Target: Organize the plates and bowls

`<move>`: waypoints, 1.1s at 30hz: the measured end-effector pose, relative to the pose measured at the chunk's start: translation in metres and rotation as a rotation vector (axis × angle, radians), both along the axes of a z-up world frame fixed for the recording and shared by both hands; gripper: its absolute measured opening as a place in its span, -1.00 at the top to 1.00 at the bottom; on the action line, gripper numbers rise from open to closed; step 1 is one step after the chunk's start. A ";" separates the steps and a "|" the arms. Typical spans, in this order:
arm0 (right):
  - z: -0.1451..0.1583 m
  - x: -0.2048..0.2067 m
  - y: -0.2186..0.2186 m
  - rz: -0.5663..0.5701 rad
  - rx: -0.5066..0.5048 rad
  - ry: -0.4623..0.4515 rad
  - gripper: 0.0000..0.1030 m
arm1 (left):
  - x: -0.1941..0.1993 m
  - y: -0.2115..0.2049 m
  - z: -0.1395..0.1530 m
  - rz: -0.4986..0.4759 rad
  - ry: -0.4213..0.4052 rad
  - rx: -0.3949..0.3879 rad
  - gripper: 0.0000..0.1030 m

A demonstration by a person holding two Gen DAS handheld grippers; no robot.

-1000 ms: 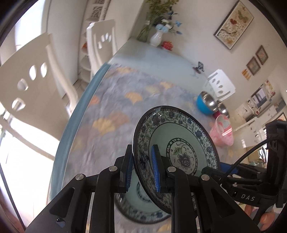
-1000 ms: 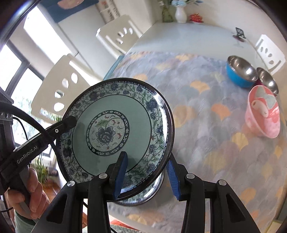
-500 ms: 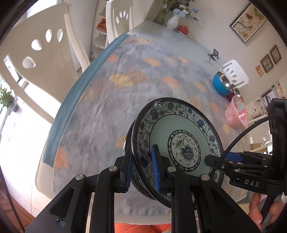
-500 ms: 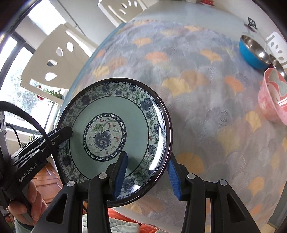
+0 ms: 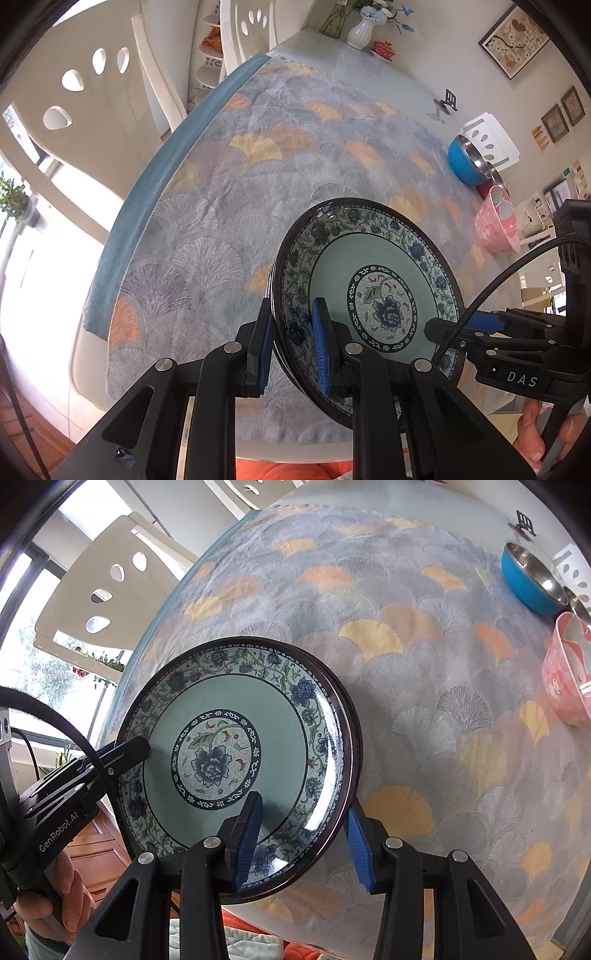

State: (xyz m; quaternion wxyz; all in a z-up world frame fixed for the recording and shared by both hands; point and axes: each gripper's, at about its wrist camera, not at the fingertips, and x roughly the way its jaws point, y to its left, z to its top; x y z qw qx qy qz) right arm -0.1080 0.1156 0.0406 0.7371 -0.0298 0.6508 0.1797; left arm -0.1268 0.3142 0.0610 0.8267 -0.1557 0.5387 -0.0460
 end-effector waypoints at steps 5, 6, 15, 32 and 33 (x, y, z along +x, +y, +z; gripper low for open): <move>-0.003 0.001 -0.004 -0.017 0.001 0.016 0.15 | 0.004 -0.003 -0.002 -0.017 0.012 0.009 0.68; -0.004 0.001 -0.004 -0.019 0.001 0.021 0.15 | 0.005 -0.004 -0.003 -0.018 0.014 0.012 0.68; 0.000 0.001 -0.010 -0.028 0.010 0.012 0.15 | 0.013 0.006 0.001 -0.001 0.015 0.007 0.63; 0.027 0.013 -0.038 -0.134 0.052 -0.038 0.15 | 0.073 -0.024 0.047 -0.117 -0.089 -0.020 0.63; 0.028 0.014 -0.043 -0.151 0.053 -0.038 0.15 | 0.080 -0.029 0.050 -0.138 -0.097 -0.020 0.63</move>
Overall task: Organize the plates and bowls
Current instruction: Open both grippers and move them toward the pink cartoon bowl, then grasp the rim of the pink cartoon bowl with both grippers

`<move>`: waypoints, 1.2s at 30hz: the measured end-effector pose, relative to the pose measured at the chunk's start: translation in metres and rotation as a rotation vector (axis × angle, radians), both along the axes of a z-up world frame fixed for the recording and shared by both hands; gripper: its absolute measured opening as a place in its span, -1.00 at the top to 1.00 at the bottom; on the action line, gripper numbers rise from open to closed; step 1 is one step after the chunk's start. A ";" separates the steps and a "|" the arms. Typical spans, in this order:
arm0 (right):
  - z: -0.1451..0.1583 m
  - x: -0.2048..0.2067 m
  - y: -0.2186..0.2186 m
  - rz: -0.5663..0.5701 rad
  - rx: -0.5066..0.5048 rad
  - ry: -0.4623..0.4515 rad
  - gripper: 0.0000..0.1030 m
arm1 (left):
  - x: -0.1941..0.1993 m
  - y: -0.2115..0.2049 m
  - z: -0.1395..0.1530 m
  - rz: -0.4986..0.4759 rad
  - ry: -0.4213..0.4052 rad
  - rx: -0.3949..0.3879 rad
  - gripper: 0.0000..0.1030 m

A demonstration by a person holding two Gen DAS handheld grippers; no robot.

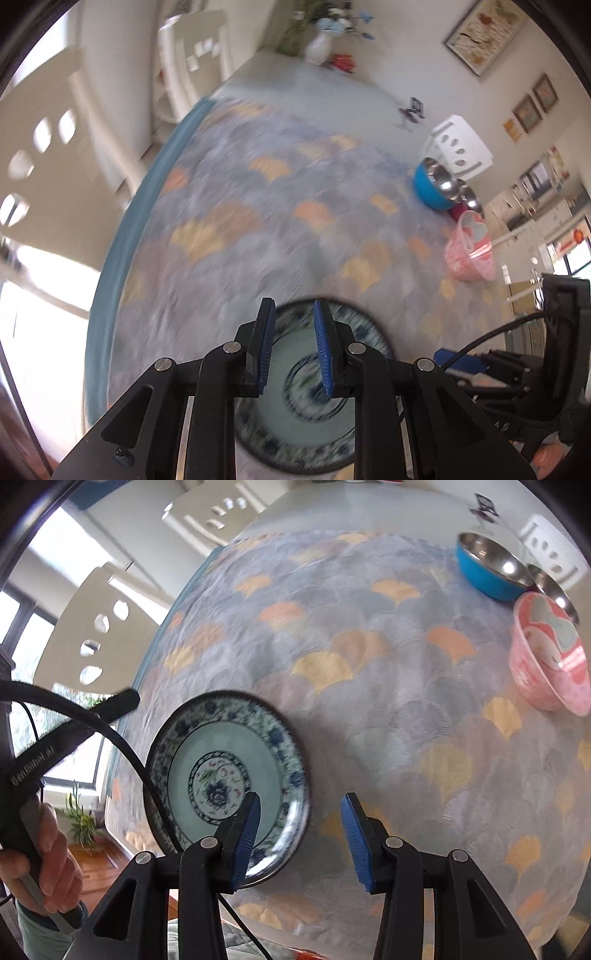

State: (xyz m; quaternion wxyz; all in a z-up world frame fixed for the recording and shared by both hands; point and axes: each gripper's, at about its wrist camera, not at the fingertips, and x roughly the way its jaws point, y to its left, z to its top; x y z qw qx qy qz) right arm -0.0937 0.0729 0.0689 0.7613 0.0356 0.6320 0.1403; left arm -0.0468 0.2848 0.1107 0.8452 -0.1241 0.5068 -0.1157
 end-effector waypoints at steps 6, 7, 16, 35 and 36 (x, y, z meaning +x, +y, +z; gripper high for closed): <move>0.008 0.003 -0.030 -0.105 0.003 -0.017 0.13 | 0.037 -0.045 0.009 -0.139 -0.019 0.004 0.63; 0.009 0.003 -0.035 -0.124 0.004 -0.020 0.09 | 0.041 -0.052 0.010 -0.160 -0.020 0.004 0.63; 0.004 0.001 -0.083 -0.296 0.012 -0.005 0.03 | 0.070 -0.123 0.011 -0.361 -0.034 0.006 0.49; 0.002 0.029 -0.173 -0.282 0.115 0.028 -0.01 | 0.091 -0.219 0.031 -0.377 -0.020 0.079 0.44; 0.000 0.030 -0.180 -0.283 0.129 0.037 -0.01 | 0.093 -0.223 0.029 -0.370 -0.007 0.081 0.44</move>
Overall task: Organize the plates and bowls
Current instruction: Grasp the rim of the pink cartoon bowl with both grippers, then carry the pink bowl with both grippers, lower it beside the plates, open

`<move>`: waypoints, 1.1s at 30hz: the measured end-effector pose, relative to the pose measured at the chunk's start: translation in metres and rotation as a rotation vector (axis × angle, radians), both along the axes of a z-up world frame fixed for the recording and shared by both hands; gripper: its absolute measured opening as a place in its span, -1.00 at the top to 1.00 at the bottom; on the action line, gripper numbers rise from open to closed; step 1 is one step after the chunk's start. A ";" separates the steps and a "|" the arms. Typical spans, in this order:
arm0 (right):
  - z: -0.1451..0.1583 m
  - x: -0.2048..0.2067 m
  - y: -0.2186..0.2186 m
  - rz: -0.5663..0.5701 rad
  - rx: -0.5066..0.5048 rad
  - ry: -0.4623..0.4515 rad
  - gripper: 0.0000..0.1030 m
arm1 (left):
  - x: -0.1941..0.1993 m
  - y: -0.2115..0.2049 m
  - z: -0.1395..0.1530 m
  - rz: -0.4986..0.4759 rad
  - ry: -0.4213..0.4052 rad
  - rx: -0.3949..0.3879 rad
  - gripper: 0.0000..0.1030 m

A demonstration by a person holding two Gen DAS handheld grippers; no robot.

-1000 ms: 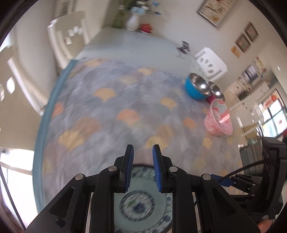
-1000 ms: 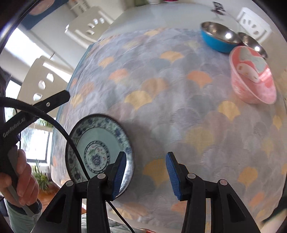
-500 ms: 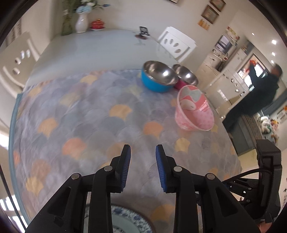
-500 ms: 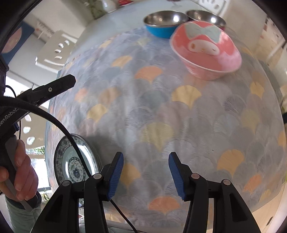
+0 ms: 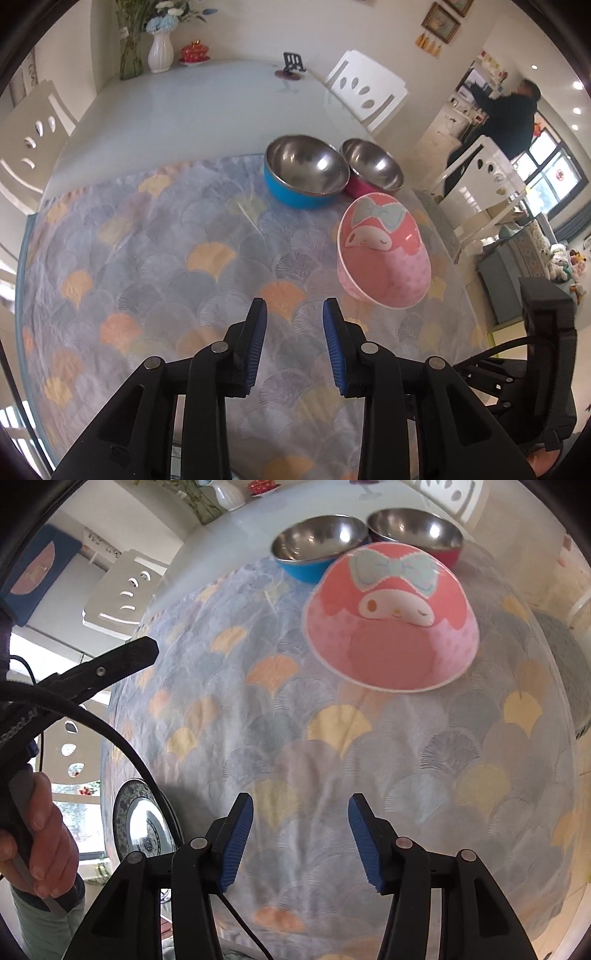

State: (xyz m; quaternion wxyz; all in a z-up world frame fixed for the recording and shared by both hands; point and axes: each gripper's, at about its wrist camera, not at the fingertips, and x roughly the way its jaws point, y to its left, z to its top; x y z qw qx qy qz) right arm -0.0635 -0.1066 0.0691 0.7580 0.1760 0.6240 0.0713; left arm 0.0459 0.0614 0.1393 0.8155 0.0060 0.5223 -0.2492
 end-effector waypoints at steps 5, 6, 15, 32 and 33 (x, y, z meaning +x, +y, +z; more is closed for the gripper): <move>-0.002 -0.002 -0.039 -0.027 0.081 0.007 -0.04 | 0.012 -0.019 -0.017 0.082 0.108 -0.076 -0.12; -0.001 -0.004 -0.048 -0.035 0.080 0.001 -0.05 | 0.013 -0.022 -0.020 0.109 0.121 -0.101 -0.16; -0.005 0.002 -0.117 -0.287 0.174 0.000 -0.55 | 0.026 -0.072 -0.040 0.096 0.158 -0.063 -0.16; -0.035 0.067 -0.092 -0.135 0.068 0.019 -0.30 | 0.059 -0.098 -0.093 0.164 0.273 -0.098 0.16; -0.036 0.067 -0.090 -0.127 0.067 0.020 -0.25 | 0.059 -0.097 -0.096 0.168 0.280 -0.099 0.19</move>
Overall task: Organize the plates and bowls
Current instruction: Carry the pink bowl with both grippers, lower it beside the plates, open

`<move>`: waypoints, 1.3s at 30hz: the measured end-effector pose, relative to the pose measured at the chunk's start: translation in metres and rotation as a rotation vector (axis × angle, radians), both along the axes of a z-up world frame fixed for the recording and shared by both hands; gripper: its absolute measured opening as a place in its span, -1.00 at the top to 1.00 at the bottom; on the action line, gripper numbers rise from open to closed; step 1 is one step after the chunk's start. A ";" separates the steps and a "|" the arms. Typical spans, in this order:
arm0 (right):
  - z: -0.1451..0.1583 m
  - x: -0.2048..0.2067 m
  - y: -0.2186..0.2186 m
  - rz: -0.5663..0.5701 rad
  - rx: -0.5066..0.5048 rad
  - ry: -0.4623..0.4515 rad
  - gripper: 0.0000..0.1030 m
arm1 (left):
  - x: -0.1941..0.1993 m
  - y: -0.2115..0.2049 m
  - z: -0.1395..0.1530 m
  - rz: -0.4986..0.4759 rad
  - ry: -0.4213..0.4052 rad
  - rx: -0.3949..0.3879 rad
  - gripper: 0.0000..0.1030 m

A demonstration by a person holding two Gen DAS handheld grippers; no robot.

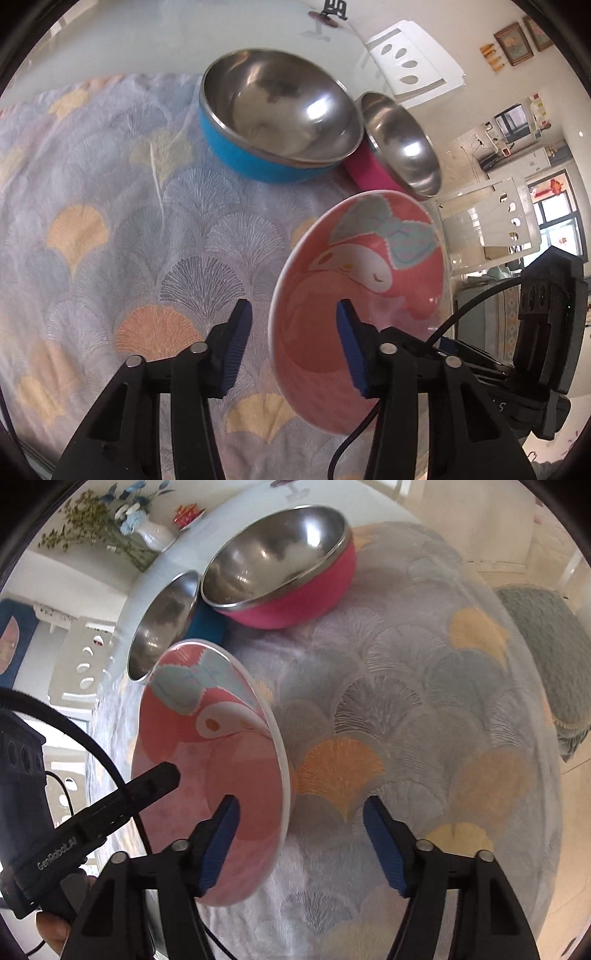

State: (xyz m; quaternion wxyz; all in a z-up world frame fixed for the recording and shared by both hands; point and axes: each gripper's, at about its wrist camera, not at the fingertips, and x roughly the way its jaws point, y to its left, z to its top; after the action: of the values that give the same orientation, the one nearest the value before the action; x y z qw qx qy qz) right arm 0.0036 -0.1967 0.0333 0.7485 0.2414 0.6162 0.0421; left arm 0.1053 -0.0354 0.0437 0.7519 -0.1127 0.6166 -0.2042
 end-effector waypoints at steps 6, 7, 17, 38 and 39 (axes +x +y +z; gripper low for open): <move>-0.002 -0.003 0.009 0.030 -0.022 -0.003 -0.11 | -0.004 0.004 -0.008 0.009 0.015 -0.012 0.28; -0.001 -0.003 0.012 0.032 -0.027 -0.005 -0.08 | -0.004 0.004 -0.008 0.011 0.015 -0.013 0.30; 0.008 -0.017 0.031 0.035 -0.014 -0.012 0.46 | -0.009 -0.001 0.000 -0.018 -0.035 -0.004 0.73; 0.092 -0.112 0.117 0.167 0.012 -0.126 0.45 | -0.107 0.052 0.072 0.017 -0.194 -0.002 0.72; 0.094 -0.119 0.122 0.171 0.006 -0.130 0.45 | -0.114 0.057 0.073 0.019 -0.194 -0.008 0.72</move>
State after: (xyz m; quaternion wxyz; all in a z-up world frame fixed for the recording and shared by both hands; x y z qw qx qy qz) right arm -0.1151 -0.0749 0.1273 0.7799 0.1871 0.5845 0.1232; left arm -0.0092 0.0211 0.1168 0.8095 -0.1012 0.5391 -0.2095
